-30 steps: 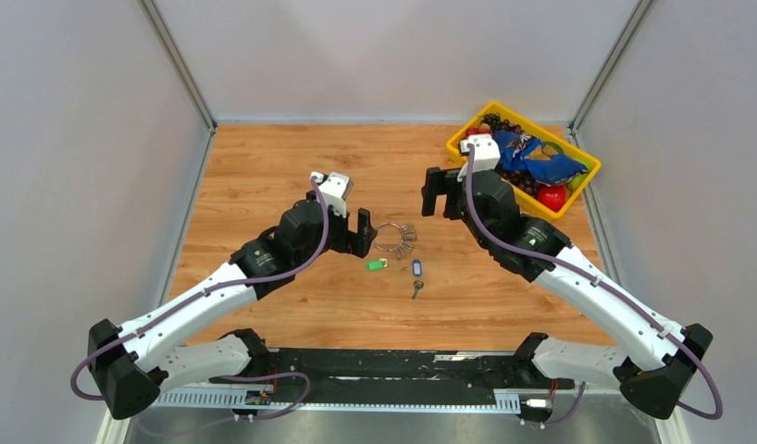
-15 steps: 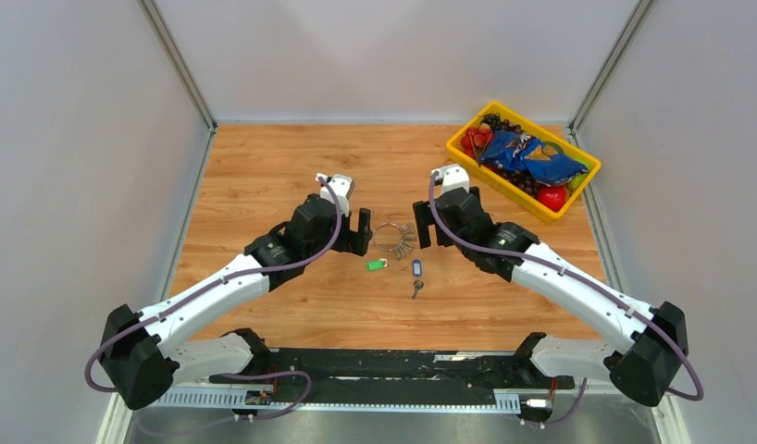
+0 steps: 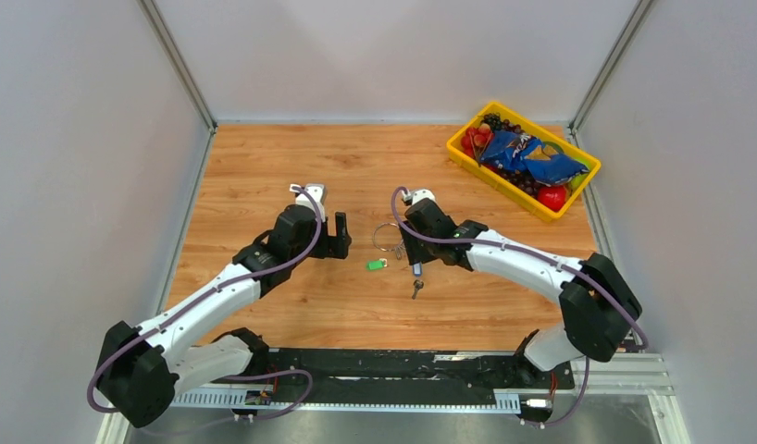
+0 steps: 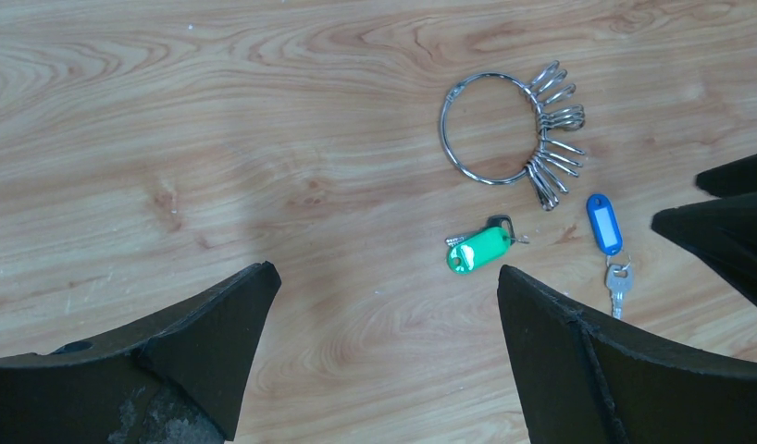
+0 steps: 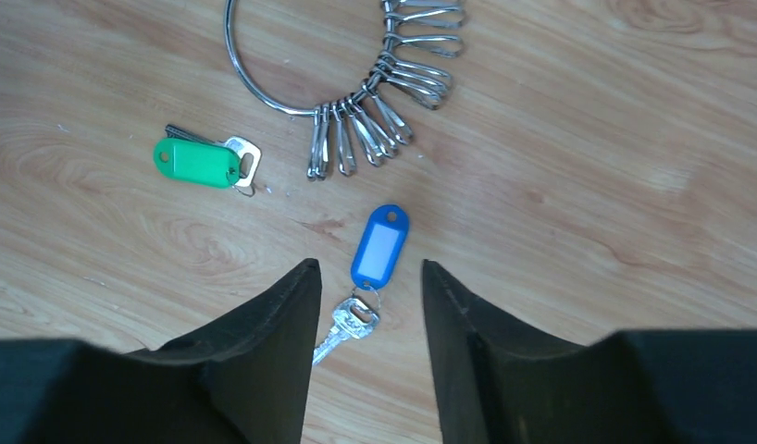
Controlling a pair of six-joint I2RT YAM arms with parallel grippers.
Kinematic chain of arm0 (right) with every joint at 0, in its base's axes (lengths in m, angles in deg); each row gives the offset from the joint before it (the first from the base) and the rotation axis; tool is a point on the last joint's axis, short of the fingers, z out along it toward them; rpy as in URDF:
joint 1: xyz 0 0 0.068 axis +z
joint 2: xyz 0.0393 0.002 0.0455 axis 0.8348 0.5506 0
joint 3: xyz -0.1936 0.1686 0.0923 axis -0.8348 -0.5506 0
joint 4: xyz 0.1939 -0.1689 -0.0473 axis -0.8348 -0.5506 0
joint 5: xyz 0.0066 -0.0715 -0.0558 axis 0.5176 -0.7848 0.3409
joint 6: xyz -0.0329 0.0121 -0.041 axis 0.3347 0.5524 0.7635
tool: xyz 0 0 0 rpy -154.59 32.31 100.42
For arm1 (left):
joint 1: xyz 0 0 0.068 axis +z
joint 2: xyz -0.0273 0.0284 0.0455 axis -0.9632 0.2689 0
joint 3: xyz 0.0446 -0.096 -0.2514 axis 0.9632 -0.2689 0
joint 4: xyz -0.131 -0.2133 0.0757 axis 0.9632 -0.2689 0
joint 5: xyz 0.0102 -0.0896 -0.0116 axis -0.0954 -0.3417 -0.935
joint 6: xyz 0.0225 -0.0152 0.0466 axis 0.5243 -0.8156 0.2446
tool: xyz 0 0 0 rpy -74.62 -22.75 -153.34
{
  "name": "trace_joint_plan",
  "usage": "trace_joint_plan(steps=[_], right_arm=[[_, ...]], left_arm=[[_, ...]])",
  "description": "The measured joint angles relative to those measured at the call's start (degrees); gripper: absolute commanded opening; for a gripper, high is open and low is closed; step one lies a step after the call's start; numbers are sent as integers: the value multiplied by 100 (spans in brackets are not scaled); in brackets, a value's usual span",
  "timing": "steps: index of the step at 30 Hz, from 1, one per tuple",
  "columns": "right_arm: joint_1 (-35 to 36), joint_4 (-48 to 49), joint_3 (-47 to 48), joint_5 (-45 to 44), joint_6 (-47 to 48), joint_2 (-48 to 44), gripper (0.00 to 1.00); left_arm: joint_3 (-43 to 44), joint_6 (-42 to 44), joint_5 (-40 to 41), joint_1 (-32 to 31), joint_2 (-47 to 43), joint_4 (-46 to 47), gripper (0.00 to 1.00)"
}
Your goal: Put the keys on the keyring
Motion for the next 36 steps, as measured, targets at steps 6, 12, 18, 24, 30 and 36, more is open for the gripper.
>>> trace_joint_plan(steps=[6,12,18,24,30,36], right_arm=[[0,284,-22,188,-232,396,33],[0,476,-22,203,-254,730,25],[0,605,-22,247,-249,1040,25],[0,704,-20,282,-243,1314,25],[0,767,39,282,-205,1427,25],[0,804,157,282,-179,1537,26]], left_arm=[[-125,-101,-55,2,-168,83,100],[-133,-127,-74,2,-188,131,100],[-133,-125,-83,2,-269,173,100],[-133,-125,-92,9,-271,179,100],[-133,-125,-92,13,-271,177,100],[-133,-122,-92,13,-273,170,100]])
